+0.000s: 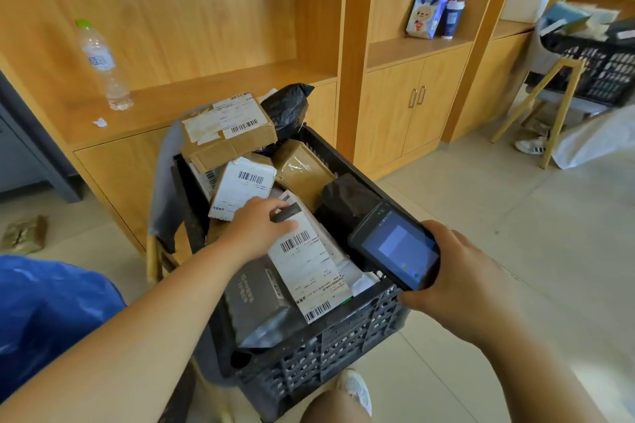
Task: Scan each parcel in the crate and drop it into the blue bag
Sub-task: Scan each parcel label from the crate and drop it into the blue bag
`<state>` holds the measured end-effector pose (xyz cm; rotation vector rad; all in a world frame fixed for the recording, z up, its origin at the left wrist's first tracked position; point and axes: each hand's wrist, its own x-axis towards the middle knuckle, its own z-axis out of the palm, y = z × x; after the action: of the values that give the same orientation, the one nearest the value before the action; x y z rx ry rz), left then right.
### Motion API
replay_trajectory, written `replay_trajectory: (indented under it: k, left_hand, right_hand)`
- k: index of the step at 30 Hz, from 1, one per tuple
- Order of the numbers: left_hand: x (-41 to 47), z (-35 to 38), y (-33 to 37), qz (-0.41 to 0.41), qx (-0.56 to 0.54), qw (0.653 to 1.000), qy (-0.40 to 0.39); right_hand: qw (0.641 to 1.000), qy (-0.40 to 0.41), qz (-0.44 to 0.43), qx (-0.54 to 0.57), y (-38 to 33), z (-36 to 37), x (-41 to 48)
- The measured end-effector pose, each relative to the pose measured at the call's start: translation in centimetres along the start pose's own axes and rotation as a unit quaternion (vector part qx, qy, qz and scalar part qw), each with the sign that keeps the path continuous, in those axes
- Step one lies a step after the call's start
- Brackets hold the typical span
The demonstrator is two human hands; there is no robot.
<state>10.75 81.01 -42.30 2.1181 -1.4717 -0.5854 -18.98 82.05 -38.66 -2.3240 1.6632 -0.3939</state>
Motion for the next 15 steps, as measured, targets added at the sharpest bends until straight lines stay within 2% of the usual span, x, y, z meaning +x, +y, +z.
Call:
replay_trajectory:
  k: [3, 6, 9, 11, 15]
  left_hand:
    - [-0.8, -1.8, 0.4, 0.005, -0.016, 0.999, -0.031]
    - [-2.0, -3.5, 0.7, -0.005, -0.013, 0.994, -0.104]
    - [-3.6, -4.8, 0.5, -0.032, -0.057, 0.988, -0.142]
    - [-4.7, -5.8, 0.1, -0.042, -0.089, 0.988, -0.118]
    - [-6.5, -7.8, -1.3, -0.055, -0.161, 0.985, -0.008]
  right_hand:
    - [1.0, 0.004, 0.001, 0.01, -0.3, -0.3, -0.2]
    - [1.0, 0.008, -0.001, 0.019, -0.9, -0.4, -0.8]
    - [1.0, 0.01, -0.012, 0.024, -1.5, -0.5, -1.4]
    - [0.999, 0.016, -0.019, 0.025, -2.0, -0.6, -1.9]
    - [0.999, 0.028, -0.026, 0.037, -3.1, -0.8, -2.7]
